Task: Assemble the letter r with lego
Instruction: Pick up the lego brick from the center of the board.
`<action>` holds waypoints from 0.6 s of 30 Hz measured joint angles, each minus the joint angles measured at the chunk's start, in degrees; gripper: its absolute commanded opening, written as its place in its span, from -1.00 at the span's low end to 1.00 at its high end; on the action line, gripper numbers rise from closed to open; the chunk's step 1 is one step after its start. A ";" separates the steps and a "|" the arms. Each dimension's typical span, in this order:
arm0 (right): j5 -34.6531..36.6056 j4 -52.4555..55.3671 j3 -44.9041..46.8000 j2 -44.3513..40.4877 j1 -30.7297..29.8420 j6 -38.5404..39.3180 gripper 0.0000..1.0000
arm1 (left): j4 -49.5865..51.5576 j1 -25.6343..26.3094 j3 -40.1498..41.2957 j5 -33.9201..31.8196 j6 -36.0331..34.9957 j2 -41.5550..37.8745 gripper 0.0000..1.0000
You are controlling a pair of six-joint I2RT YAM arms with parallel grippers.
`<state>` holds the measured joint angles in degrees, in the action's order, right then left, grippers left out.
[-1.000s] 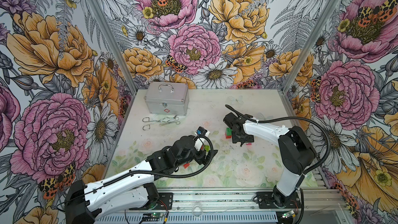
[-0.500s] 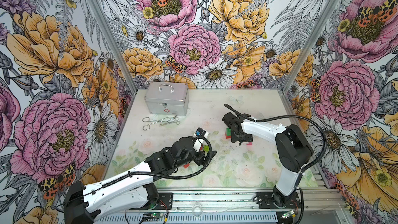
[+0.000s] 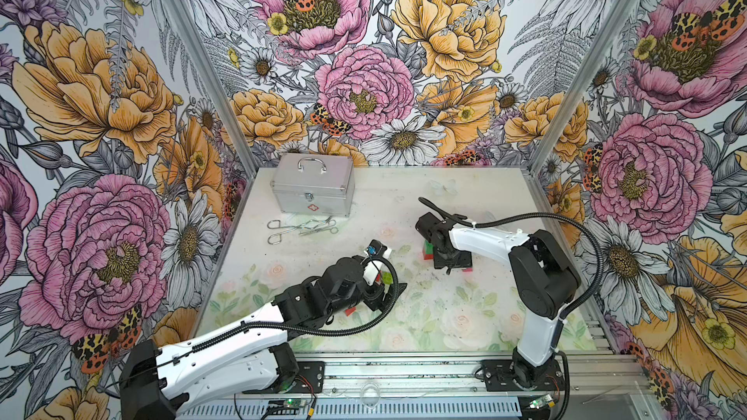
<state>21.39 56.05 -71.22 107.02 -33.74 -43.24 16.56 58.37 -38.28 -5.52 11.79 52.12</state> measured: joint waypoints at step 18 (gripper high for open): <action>-1.95 0.50 0.02 -7.91 3.08 3.72 -0.10 | 0.02 0.00 -0.02 -0.66 -0.02 0.11 0.98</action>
<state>19.44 56.55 -71.20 99.11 -30.65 -39.53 16.58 58.37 -38.30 -6.17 11.77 52.23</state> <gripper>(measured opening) 0.651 0.988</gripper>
